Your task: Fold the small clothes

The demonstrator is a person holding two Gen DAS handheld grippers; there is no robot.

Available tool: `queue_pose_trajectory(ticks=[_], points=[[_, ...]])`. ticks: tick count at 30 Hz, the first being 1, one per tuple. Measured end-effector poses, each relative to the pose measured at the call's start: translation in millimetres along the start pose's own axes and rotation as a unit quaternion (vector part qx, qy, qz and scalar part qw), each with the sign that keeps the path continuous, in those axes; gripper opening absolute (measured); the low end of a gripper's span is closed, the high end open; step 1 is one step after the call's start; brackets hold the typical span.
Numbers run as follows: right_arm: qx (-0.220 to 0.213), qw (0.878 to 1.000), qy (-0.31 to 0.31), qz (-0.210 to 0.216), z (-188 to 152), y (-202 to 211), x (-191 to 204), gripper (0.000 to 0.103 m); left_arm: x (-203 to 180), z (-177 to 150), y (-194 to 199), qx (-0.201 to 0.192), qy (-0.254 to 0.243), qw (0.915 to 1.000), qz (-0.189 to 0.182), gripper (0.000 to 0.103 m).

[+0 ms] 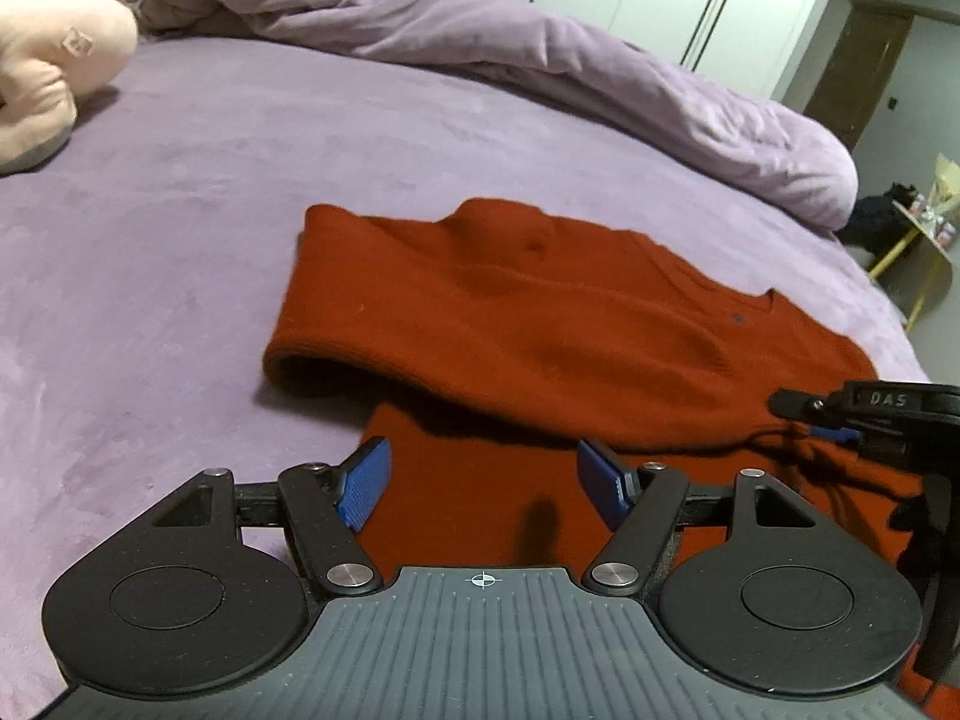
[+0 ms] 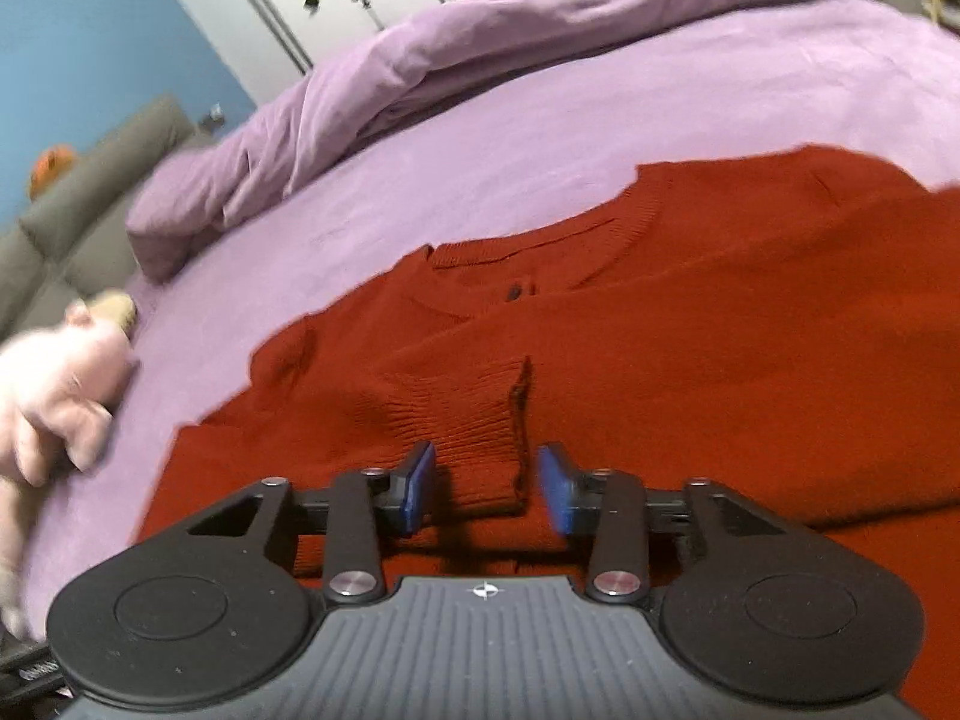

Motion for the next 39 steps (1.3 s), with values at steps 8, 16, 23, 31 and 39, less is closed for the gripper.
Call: queue_pose_trajectory(ticks=[8,16,23,31,39], points=[[-0.143,0.986,0.063,-0.050,31,68,-16,0.003,-13,8,-6,-0.002,-0.003,0.9999,-0.013,0.074],[-0.122,0.982,-0.003,-0.141,43,78,-104,0.004,-30,14,-24,0.024,-0.015,0.9996,-0.007,0.074],[-0.161,0.967,0.085,-0.179,52,80,-94,0.003,-33,19,-25,0.035,-0.038,0.9985,0.017,0.073],[-0.155,0.981,0.002,-0.115,45,95,-106,0.003,-52,32,-5,-0.001,-0.067,0.9975,0.023,0.072],[-0.089,0.978,0.132,-0.134,7,30,-67,0.002,-89,41,-46,0.014,-0.109,0.9940,0.000,0.072]])
Point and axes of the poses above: each gripper's, at about its wrist camera, not at the fingertips, and y roughly against the way its jaws point, x to its left, z to its top, the point moved 6 cm from there along -y, roughly the way its jaws point, and after that the axes turned 11 degrees about -y, right-handed, at the moved point
